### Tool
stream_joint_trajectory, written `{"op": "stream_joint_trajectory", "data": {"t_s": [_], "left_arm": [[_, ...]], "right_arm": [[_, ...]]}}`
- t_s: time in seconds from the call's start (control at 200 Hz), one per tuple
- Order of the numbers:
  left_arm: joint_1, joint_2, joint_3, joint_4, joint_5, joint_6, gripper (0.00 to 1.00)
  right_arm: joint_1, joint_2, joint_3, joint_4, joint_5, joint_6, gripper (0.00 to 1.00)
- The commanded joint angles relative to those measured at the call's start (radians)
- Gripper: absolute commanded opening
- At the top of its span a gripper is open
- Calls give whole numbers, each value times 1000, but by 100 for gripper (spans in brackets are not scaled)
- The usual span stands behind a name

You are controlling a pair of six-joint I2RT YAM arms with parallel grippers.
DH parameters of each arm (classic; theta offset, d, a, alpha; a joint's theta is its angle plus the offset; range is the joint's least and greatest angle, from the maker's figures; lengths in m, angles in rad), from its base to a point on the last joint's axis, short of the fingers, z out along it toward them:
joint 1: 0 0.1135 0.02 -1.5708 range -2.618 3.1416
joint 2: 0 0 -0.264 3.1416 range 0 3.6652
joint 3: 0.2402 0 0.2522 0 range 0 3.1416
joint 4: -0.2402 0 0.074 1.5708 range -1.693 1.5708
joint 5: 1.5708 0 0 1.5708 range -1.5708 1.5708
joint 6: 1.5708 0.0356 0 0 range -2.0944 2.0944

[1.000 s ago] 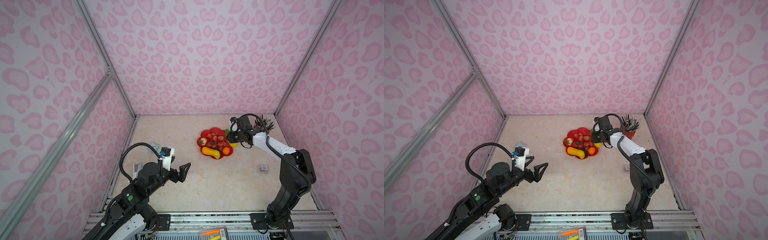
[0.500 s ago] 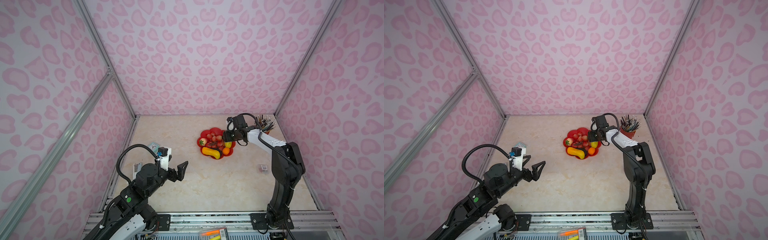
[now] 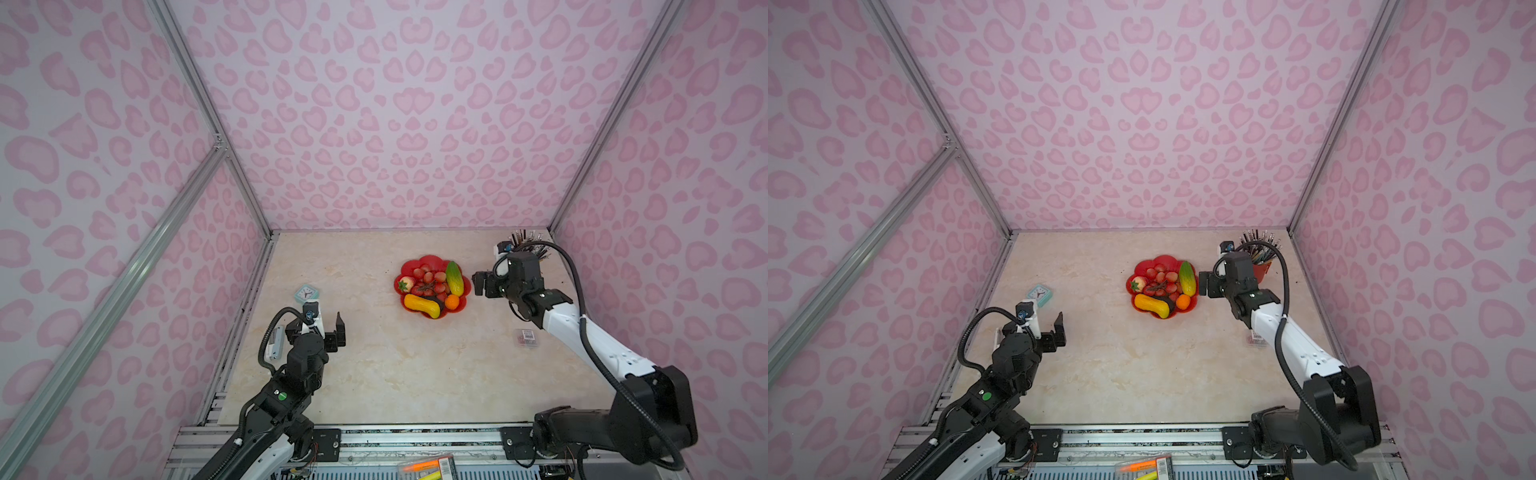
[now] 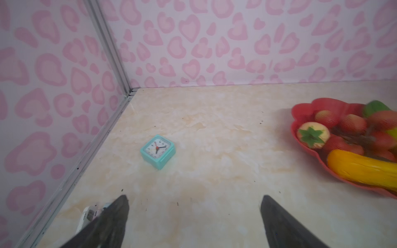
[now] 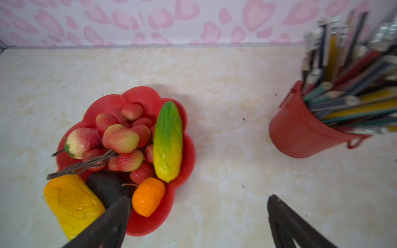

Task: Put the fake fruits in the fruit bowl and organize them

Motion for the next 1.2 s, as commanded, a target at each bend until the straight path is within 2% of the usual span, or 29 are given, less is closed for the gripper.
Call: {"op": "stream_joint_trajectory", "data": {"t_s": [0.0, 0.075, 0.12, 0.24, 0.325, 0.355, 0.48, 0.64, 0.665, 0.72, 0.75, 0.82, 0.9, 1.01, 1.1, 1.195], "left_arm": [[106, 21, -83, 276, -6, 28, 96], [214, 65, -132, 373, 34, 19, 96], [288, 107, -146, 420, 99, -1, 96], [432, 313, -153, 594, 255, -12, 96], [457, 495, -107, 663, 280, 30, 97], [461, 529, -74, 639, 300, 34, 98], [482, 662, -55, 819, 378, 24, 98], [493, 838, 24, 895, 421, 59, 98], [498, 872, 21, 933, 429, 55, 98], [500, 947, 17, 1023, 438, 53, 98], [502, 934, 32, 958, 445, 53, 98], [503, 937, 24, 986, 429, 48, 99], [503, 936, 27, 976, 427, 49, 99], [503, 936, 32, 964, 426, 50, 98], [503, 935, 32, 964, 427, 51, 97], [500, 935, 32, 963, 420, 53, 97]], "right_arm": [[-20, -93, -147, 159, 254, -17, 99], [-43, -133, -254, 276, 345, -62, 99], [-55, -138, -310, 359, 368, -86, 99], [-82, -92, -434, 610, 400, -130, 99], [-106, -27, -511, 821, 402, -152, 99], [-116, 0, -534, 900, 389, -159, 99], [-164, 124, -605, 1154, 253, -161, 99], [-169, 303, -630, 1408, 211, -184, 100], [-168, 305, -627, 1399, 214, -187, 100], [-168, 259, -598, 1264, 223, -179, 100], [-165, 241, -577, 1198, 234, -173, 100], [-165, 283, -547, 1208, 256, -168, 100], [-188, 279, -557, 1221, 208, -152, 100], [-188, 256, -515, 1101, 206, -156, 100], [-188, 280, -528, 1167, 208, -156, 100], [-188, 273, -527, 1154, 208, -155, 100]]}}
